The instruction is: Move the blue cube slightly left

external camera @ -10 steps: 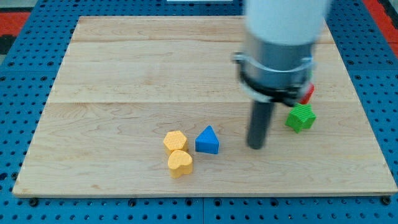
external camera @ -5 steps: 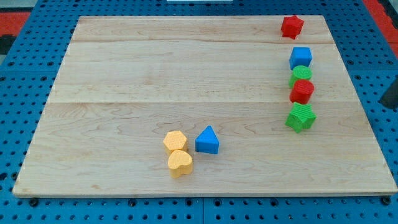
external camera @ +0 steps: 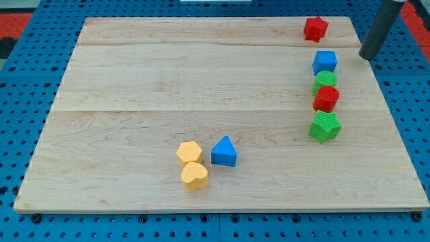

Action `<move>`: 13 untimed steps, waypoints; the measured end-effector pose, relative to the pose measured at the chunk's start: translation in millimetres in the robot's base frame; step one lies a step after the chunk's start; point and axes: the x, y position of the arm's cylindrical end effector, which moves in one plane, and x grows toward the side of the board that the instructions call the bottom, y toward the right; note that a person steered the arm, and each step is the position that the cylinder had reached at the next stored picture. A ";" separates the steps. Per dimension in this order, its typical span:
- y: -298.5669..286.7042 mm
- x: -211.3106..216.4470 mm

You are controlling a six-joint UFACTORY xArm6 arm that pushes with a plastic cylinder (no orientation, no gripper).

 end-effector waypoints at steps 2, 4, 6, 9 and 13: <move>-6.0 -2.5; -3.6 -14.4; 2.5 -20.1; 2.4 -32.5; -86.3 24.6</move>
